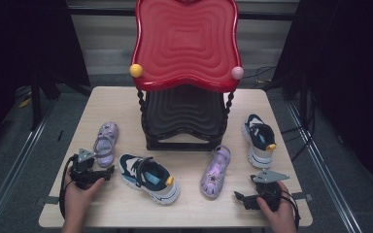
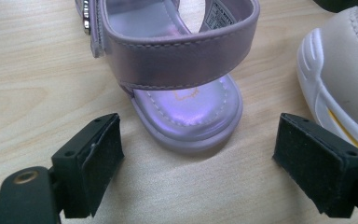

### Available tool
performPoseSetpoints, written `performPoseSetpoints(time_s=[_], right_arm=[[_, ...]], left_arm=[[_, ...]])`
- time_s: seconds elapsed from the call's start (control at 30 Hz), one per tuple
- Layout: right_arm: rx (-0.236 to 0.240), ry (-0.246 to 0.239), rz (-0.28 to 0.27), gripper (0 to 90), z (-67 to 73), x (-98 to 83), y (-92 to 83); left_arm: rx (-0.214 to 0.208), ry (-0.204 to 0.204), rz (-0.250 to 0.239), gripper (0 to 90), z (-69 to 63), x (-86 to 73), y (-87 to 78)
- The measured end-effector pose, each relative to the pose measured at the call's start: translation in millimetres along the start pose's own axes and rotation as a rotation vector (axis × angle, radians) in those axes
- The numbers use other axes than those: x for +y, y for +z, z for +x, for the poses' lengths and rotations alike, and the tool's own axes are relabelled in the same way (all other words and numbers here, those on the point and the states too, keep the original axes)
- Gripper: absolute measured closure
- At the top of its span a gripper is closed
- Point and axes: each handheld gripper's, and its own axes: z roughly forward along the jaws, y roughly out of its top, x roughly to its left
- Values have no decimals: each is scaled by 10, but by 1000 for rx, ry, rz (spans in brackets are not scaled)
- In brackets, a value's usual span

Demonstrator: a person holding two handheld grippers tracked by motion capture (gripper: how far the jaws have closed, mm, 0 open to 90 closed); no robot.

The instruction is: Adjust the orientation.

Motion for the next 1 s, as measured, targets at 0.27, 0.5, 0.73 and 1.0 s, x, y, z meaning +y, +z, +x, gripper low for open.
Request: performPoseSetpoints(time_s=[0.27,0.5,0.73,1.0], right_arm=[[1,-3,-2,115,-2,0,2],[0,0,0,115,0,0,0],[1,-4,-3,115,-3,1,2],[1,-1,0,115,-2,1,1]], left_arm=[[0,0,0,146,0,0,1],[0,-1,0,147,0,1,0],[17,-14,-4,164,-1,2,-3],[42,-76,-37,186,-2,58,-8]])
